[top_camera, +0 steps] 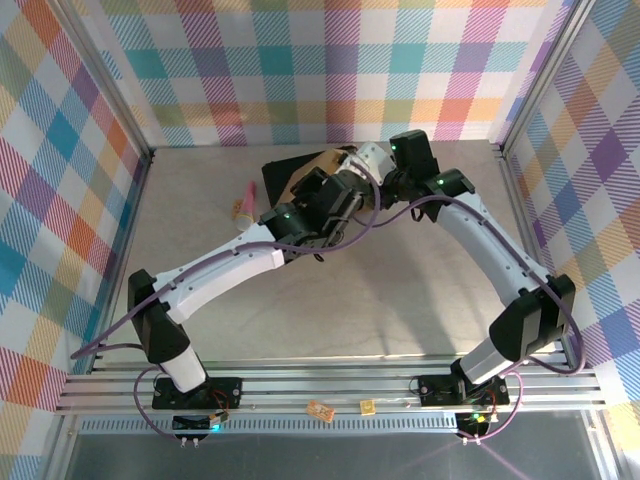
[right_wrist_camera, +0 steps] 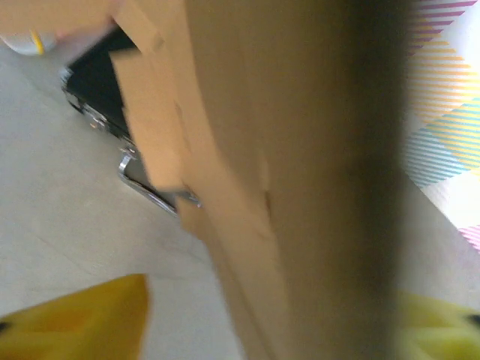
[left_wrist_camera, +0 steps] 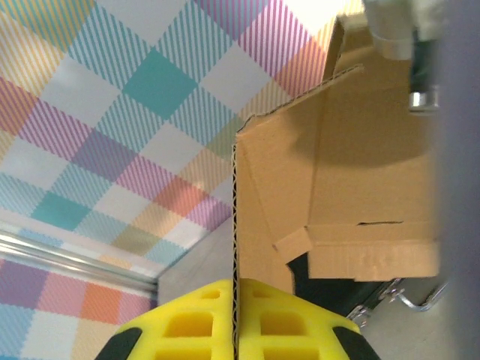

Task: Fold the paper box

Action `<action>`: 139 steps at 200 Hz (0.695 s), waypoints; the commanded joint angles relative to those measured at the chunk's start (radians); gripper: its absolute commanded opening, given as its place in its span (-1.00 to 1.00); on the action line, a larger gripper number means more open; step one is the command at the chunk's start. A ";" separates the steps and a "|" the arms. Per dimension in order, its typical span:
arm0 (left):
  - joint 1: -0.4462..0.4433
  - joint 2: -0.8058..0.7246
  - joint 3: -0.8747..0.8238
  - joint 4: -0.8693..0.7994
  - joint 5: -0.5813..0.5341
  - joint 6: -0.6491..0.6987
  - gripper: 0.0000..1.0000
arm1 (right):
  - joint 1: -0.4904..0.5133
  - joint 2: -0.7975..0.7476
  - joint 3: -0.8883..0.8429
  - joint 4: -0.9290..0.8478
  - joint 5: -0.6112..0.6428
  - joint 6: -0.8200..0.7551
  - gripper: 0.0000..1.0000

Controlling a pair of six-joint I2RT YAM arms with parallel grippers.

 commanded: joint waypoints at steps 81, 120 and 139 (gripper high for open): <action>0.162 -0.067 0.164 -0.254 0.276 -0.264 -1.00 | -0.311 -0.233 0.114 0.075 -0.347 1.390 0.95; 0.172 -0.069 0.160 -0.262 0.295 -0.281 -1.00 | -0.426 -0.197 -0.103 0.162 -0.685 2.060 0.66; 0.175 -0.076 0.146 -0.255 0.299 -0.281 -1.00 | -0.419 -0.200 -0.246 0.348 -0.715 2.281 0.65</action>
